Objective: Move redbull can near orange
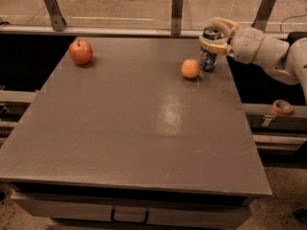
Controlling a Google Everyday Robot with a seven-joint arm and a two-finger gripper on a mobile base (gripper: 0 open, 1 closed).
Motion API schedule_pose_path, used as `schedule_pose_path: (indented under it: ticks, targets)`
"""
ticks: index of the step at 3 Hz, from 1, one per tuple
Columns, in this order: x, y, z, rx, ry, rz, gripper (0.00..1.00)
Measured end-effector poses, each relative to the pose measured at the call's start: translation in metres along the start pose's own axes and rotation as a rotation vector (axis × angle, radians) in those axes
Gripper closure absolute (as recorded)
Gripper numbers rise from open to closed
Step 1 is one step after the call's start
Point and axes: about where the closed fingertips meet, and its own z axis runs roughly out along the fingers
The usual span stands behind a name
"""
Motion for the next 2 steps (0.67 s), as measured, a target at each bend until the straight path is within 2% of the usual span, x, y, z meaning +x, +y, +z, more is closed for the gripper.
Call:
schedule_pose_path:
  ticks: [2]
  targets:
    - [0.0066, 0.0119, -0.0107, 0.0, -0.003, 0.016, 0.12]
